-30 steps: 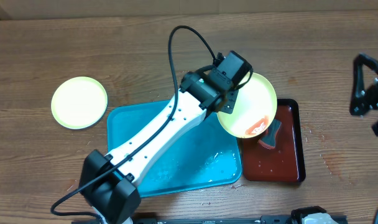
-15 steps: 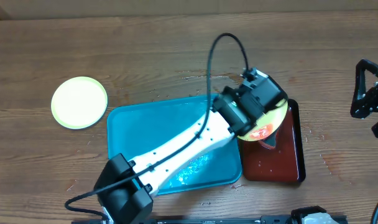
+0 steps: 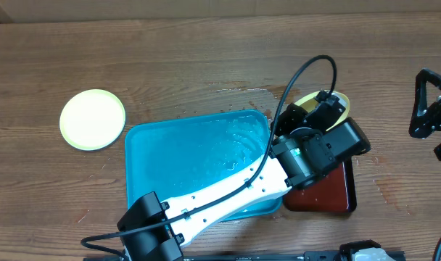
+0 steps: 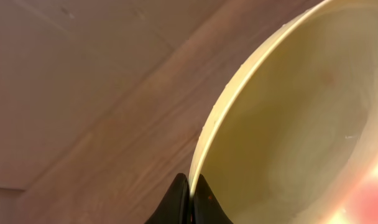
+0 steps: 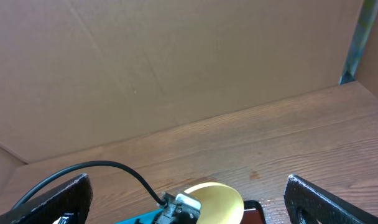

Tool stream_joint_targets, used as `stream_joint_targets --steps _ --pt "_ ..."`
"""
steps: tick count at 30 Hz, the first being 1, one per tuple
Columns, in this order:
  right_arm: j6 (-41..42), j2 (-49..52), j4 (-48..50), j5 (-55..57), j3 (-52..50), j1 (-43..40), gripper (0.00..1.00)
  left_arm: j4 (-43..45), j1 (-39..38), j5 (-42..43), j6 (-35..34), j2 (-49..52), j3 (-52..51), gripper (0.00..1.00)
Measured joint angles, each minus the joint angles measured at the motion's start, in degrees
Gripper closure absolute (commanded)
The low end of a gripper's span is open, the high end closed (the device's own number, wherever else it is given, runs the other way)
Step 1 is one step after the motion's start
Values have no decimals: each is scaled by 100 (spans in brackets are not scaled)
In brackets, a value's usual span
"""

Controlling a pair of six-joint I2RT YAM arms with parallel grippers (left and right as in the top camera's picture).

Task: Clean dirty plates on tray and stack at the side
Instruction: 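Lift the yellow plate with the left gripper and swing it rightward, then carry the yellow plate with the left gripper to the plate stack at left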

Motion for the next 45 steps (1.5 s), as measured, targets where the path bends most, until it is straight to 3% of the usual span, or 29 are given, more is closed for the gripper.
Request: stream_joint_targets --steps 17,45 --pt "2 0 -4 -7 2 0 0 916 -546 -1637 1982 896 33 96" --pt "0 0 -2 -22 2 0 0 1047 -588 -1961 2299 968 35 96"
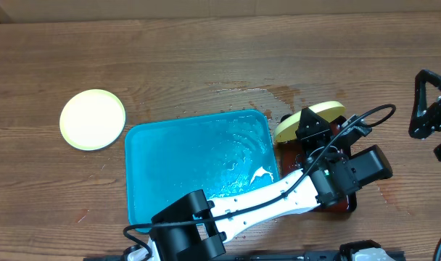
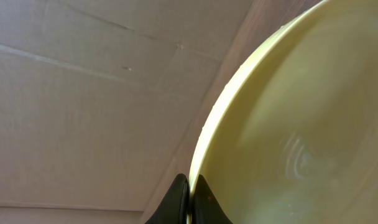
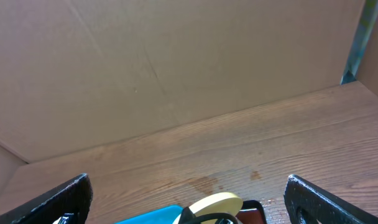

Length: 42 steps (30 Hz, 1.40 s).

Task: Clean dirty plates on tray and stack at the side
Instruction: 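Carry the yellow plate with the left gripper to the plate stack at left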

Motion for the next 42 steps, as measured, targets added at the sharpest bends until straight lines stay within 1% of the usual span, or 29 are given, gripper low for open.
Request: stream_joint_targets --steps 15,19,24,28,33,38,39,42 --pt "0 0 -2 -4 0 0 0 -55 2 -15 -68 0 0 96" --pt "2 0 0 -52 -2 0 0 -551 28 210 -535 -44 2 96" --pt "2 0 -4 -111 -2 2 0 -1602 341 1196 -1611 -533 2 96" --pt "2 0 -7 -133 -2 2 0 -2411 1051 2124 -2653 -1290 4 96" --pt "0 0 -9 -291 -2 0 0 -3167 2330 3298 -3816 -2109 15 95" --pt "46 55 -186 -455 0 0 0 -3617 3738 4505 -4498 -2490 17 95" --pt "52 87 -262 -479 0 0 0 -3668 4113 4800 -4597 -2533 4 95" --pt "81 219 -459 -544 -2 0 0 -3720 4894 5381 -4750 -2645 -199 95"
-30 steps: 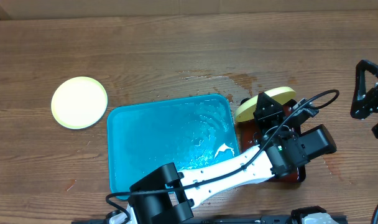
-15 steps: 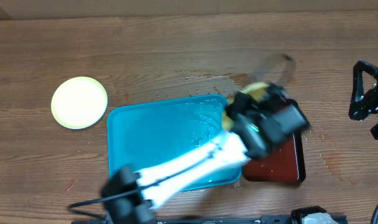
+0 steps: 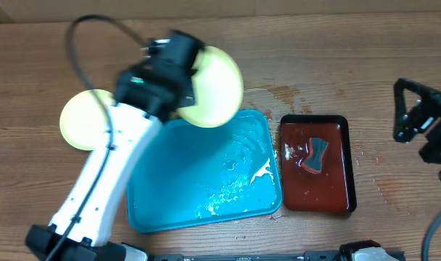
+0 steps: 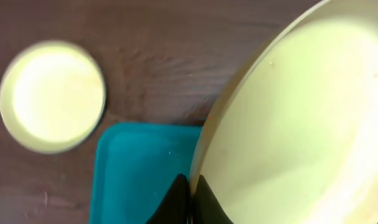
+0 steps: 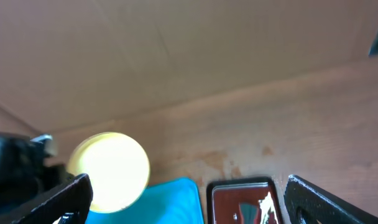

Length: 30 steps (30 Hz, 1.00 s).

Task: Clean dirty plates on tray and stack at the side
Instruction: 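Carry the yellow plate with the left gripper to the plate stack at left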

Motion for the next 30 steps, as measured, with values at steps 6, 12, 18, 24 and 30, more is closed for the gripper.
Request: stream_joint_targets --steps 6,12,18,24,30 --pt "33 382 -39 -299 -17 2 0 509 1445 1019 -160 -402 -1340 95" --pt "50 662 -42 -627 -26 0 0 1364 2763 1967 -199 -1132 -3062 96" --pt "50 920 -44 -1027 -26 0 0 1786 4074 2483 -251 -1434 -3960 96" --pt "52 1167 -44 -1357 -26 0 0 2479 5320 2785 -529 -1434 -4406 96" --pt "52 1193 -44 -1475 -39 0 0 3040 6384 2962 -684 -1250 -4478 96"
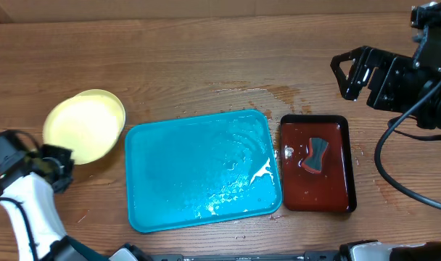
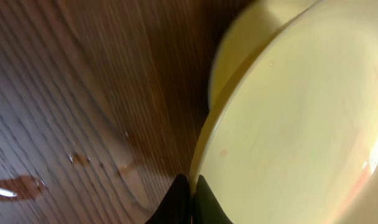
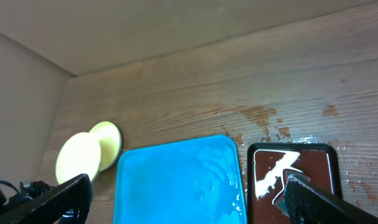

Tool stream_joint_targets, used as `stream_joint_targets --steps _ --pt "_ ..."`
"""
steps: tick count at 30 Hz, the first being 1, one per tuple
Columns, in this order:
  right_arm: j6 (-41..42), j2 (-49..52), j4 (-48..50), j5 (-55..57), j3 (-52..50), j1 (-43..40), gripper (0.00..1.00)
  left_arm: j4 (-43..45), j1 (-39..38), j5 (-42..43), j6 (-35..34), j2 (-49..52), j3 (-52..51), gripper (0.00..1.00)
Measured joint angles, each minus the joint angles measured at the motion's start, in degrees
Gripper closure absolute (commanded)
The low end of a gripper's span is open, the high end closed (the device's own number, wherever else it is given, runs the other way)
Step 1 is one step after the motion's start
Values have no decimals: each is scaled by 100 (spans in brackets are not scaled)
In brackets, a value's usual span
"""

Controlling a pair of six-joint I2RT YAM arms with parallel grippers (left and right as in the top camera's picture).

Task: Clean dirty plates on tray and stack at the side
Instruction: 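Carry the yellow plate with the left gripper to the plate stack at left, then lower the yellow plate onto the stack and open the left gripper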

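My left gripper is at the far left of the table, shut on the near rim of a pale yellow plate. This plate hangs tilted over a second yellow plate that lies on the wood, overlapping it. In the left wrist view the black fingertips pinch the rim of the held plate, with the lower plate behind it. My right gripper hovers open and empty at the far right. The blue tray is wet and holds no plates.
A dark red tray with liquid and a dark sponge lies right of the blue tray. Water spots mark the wood behind both trays. A cardboard wall runs along the back edge.
My left gripper has moved with the yellow plate from above the blue tray's back edge to the far left, now over the other plate. My right arm has shifted further back and left.
First my left gripper held the yellow plate tilted over the dark red tray at the right, and it was still there at the second moment. Then it held it above the blue tray's back edge. Now the plate overlaps the plate at the left.
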Motion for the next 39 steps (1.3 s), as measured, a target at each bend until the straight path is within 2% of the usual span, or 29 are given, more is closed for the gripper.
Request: stream_joint_targets --steps 4,11,23,29,33,39 --pt "0 2 2 -22 -2 0 0 190 227 98 2 492 0 96" --pt "2 2 0 -24 -2 0 0 560 31 151 9 1307 -13 96" --pt "0 2 -2 -39 -2 0 0 789 -533 -144 -42 1362 319 96" --pt "0 2 -2 -50 -2 2 0 787 -564 -387 -155 1362 367 96" --pt "0 2 0 -61 -2 0 0 785 -564 -433 -197 1362 367 90" --pt "0 2 -2 -61 -2 0 0 866 -564 -459 -245 1362 367 58"
